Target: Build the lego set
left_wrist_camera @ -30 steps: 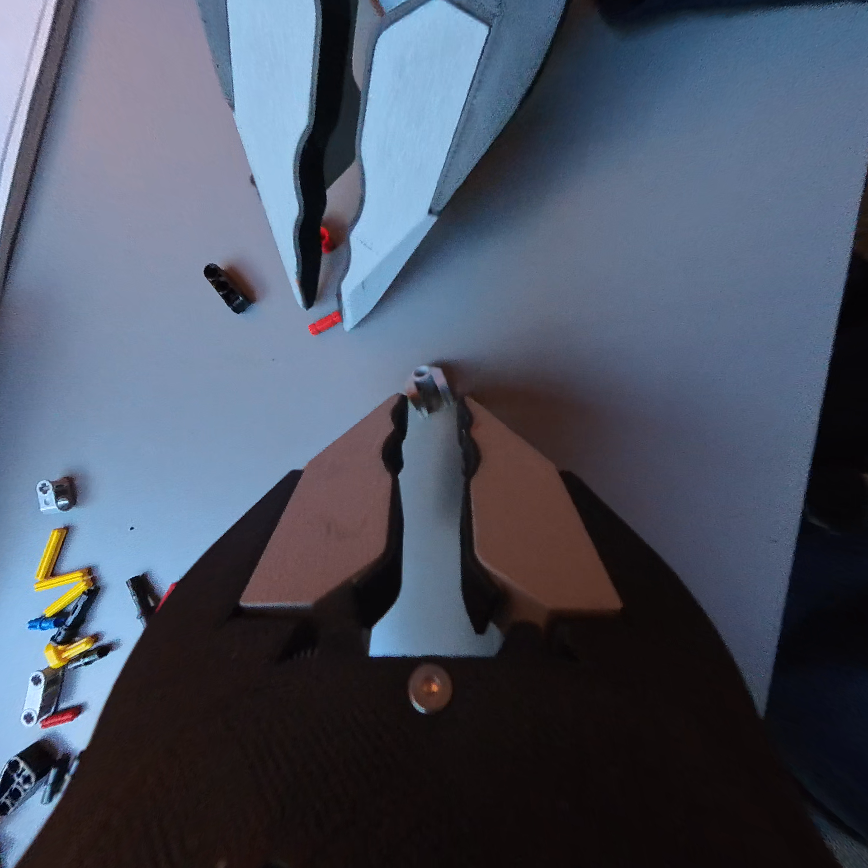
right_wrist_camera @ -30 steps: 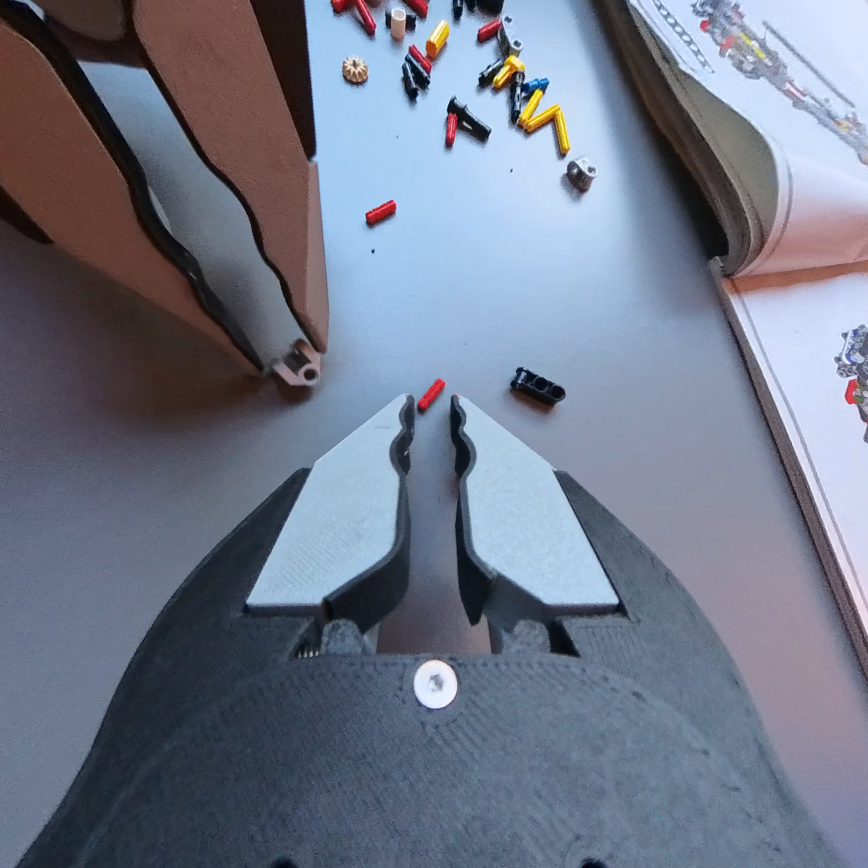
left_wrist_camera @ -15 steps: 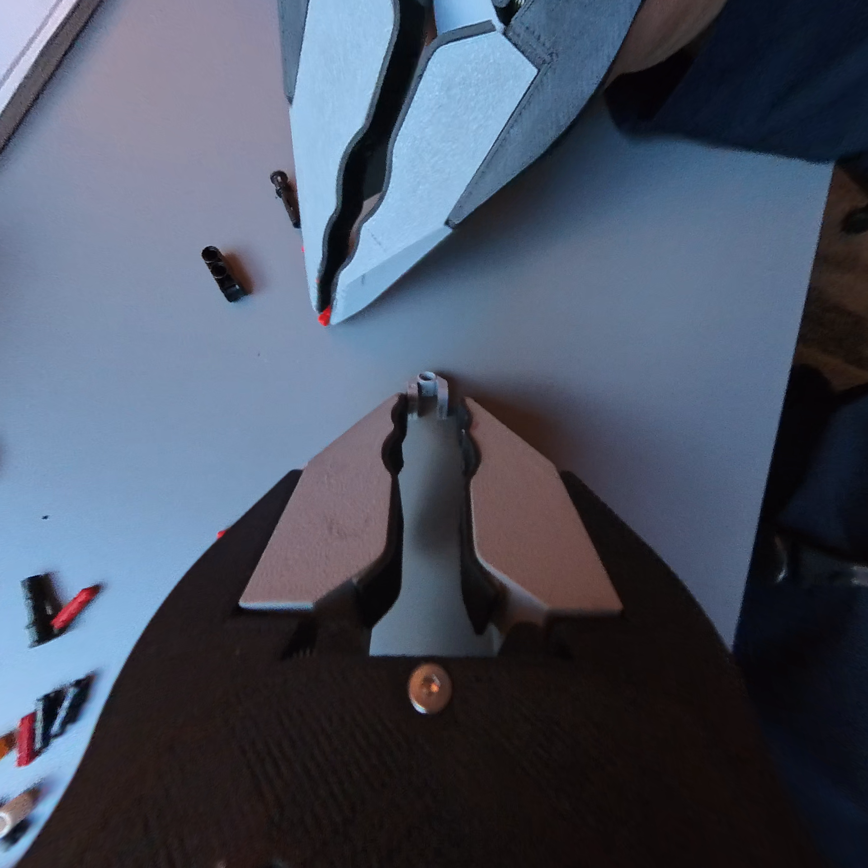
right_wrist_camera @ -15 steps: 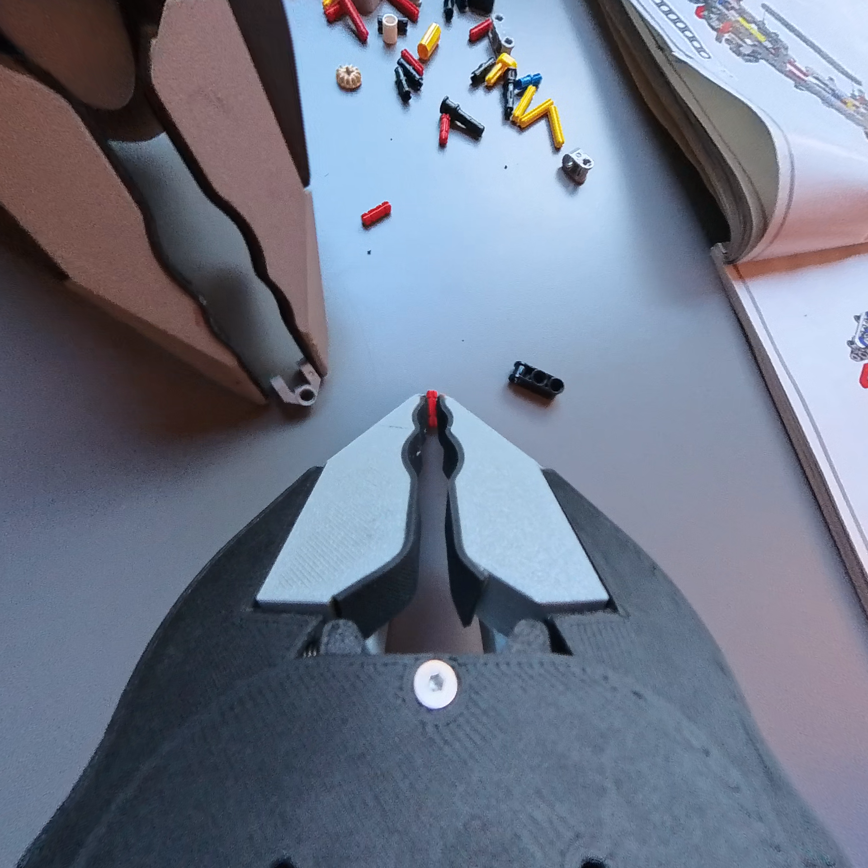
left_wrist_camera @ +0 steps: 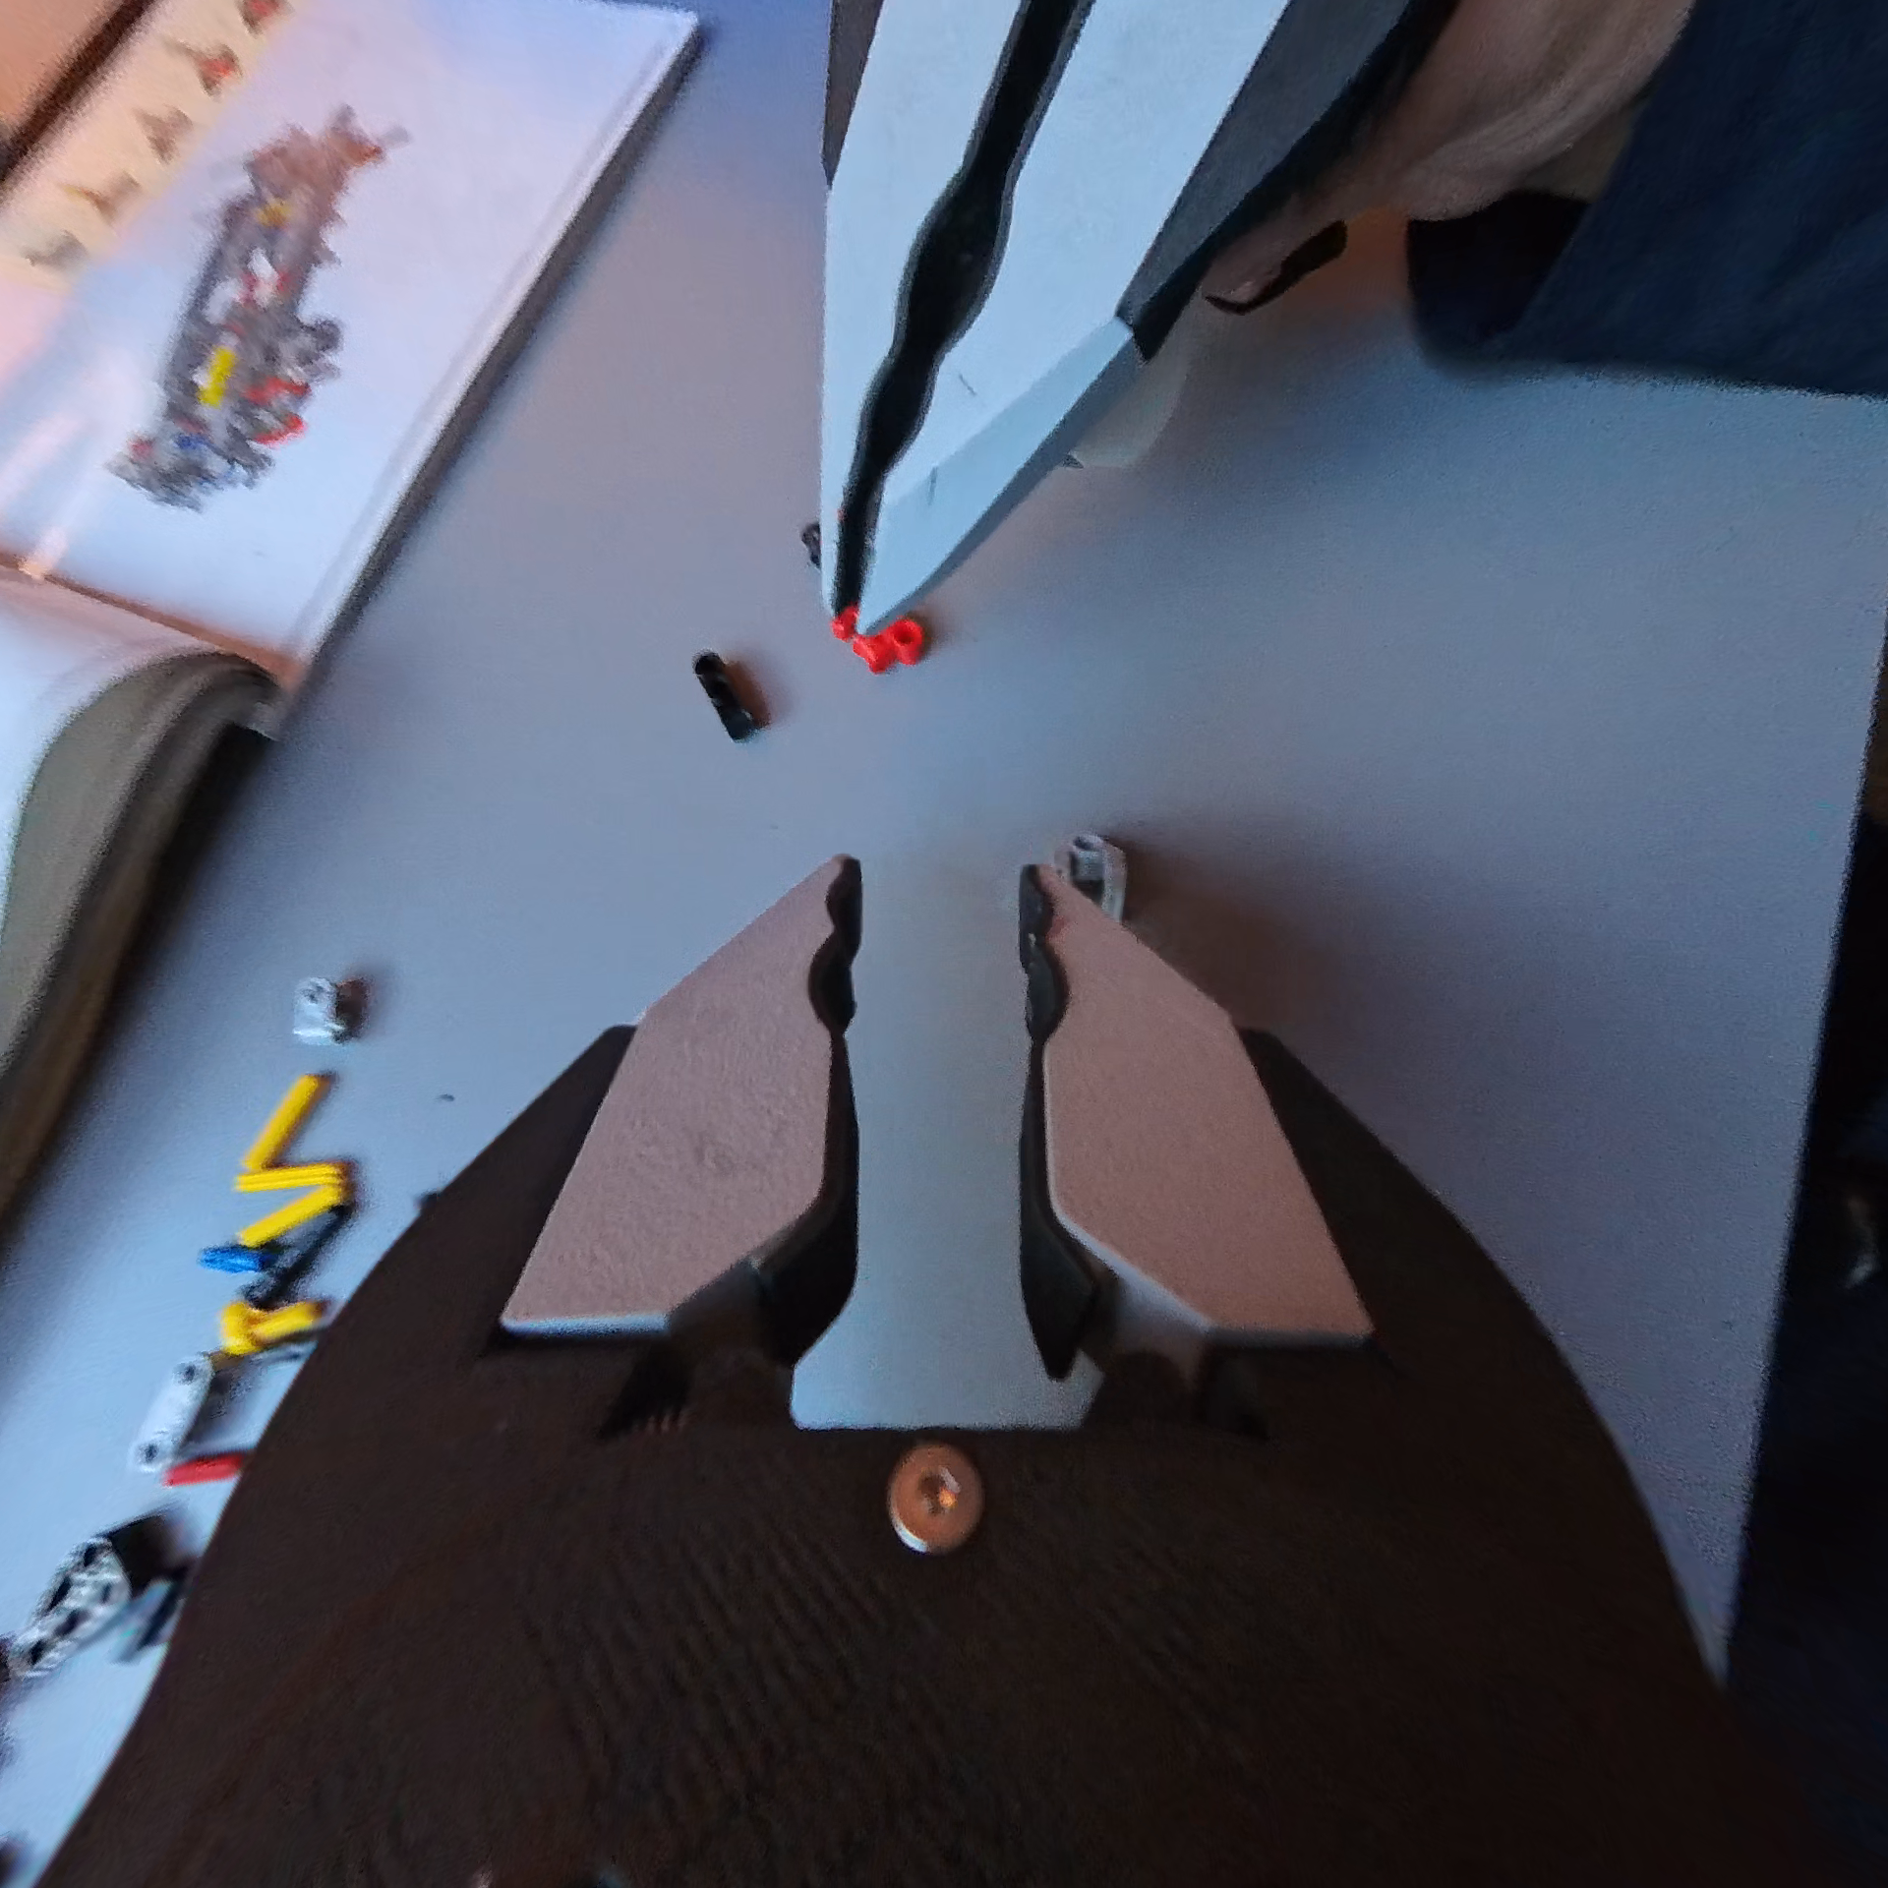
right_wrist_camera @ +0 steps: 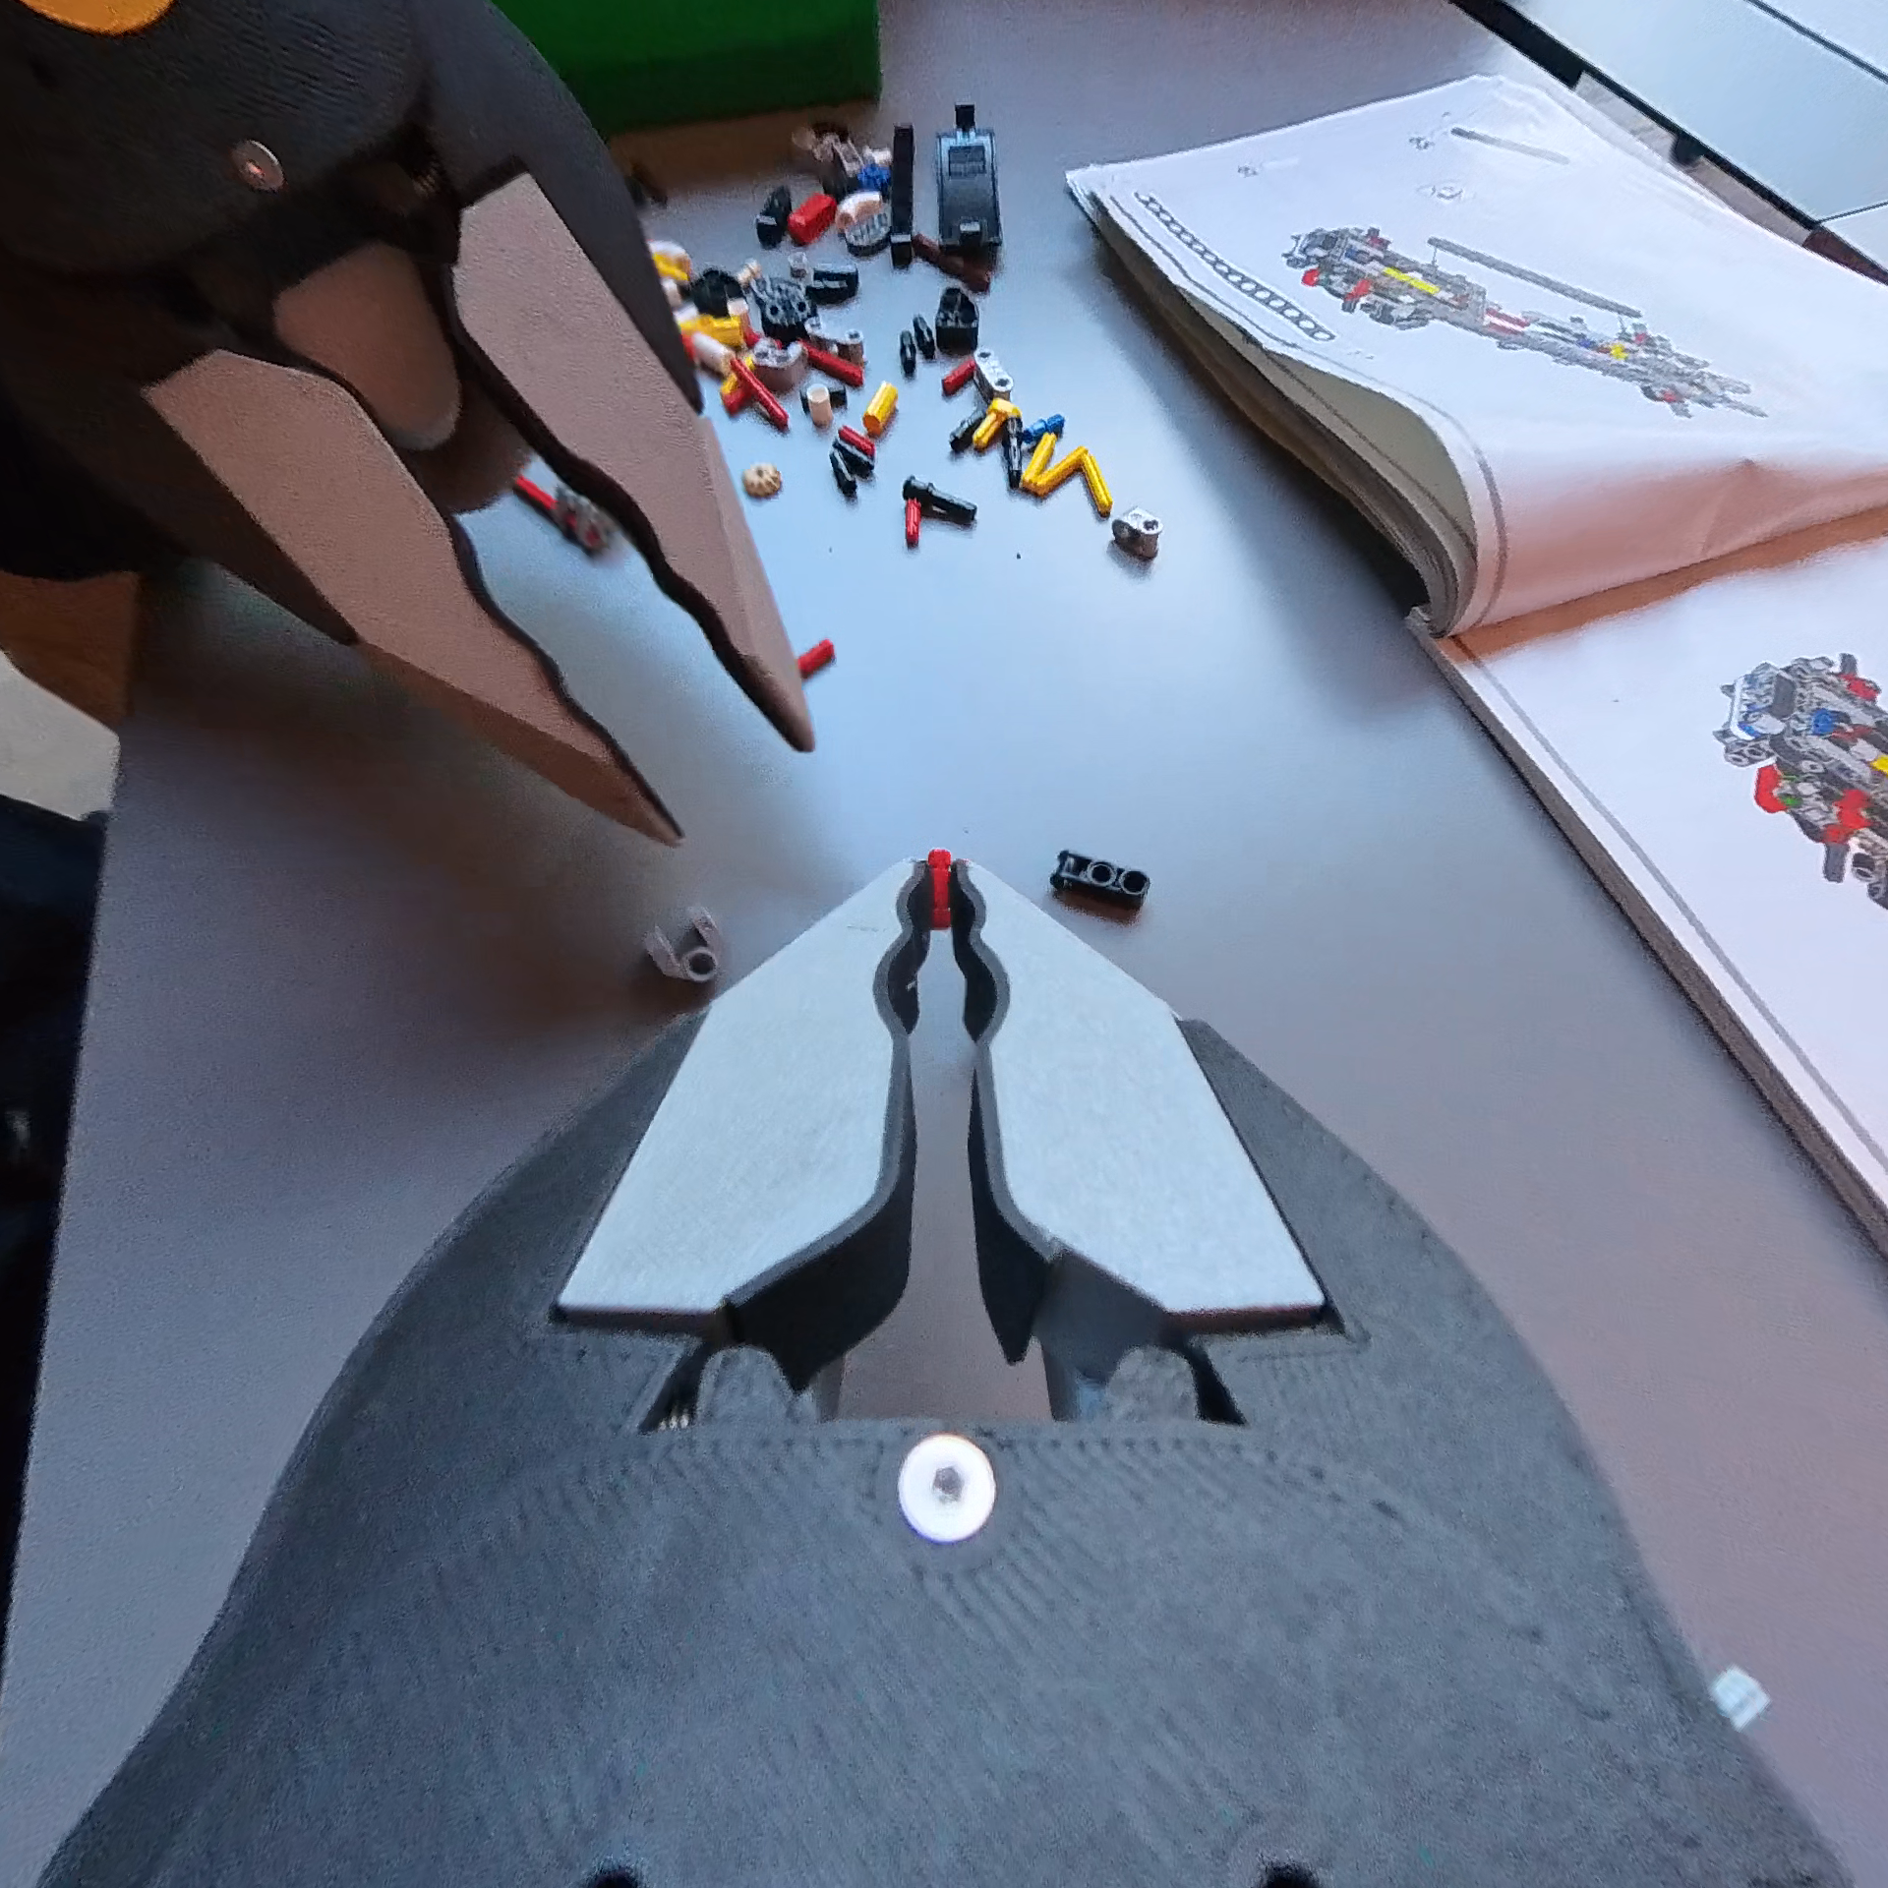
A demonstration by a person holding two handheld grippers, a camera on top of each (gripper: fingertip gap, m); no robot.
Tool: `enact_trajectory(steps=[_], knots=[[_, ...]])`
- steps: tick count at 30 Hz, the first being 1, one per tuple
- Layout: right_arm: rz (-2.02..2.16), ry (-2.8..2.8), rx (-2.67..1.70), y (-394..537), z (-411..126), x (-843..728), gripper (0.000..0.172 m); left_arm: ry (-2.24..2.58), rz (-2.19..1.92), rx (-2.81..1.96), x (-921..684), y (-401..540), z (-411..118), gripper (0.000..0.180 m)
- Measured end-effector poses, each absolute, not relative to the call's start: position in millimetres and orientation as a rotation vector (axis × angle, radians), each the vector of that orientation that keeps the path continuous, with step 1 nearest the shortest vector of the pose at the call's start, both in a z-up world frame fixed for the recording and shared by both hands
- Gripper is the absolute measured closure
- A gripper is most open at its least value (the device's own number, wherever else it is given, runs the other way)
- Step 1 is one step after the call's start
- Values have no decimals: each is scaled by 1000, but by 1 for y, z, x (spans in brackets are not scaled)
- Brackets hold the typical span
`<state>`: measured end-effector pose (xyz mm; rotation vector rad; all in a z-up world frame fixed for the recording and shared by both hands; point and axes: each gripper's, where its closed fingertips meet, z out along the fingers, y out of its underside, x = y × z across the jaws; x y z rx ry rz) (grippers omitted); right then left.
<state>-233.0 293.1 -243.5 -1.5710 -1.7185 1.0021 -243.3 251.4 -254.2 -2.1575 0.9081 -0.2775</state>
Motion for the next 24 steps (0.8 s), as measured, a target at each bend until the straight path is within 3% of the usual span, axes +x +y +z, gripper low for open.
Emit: enact_trajectory(steps=[10, 18, 24], knots=[[1083, -1585, -1613, 309, -231, -230, 172, 1012, -234, -2155, -245, 273, -255, 159], [1129, -1559, -1612, 307, -224, -229, 172, 964, -447, -2363, -232, 222, -273, 144], [1010, -1657, -1621, 303, -240, -229, 172, 1024, -311, -2317, -215, 233, -286, 157]])
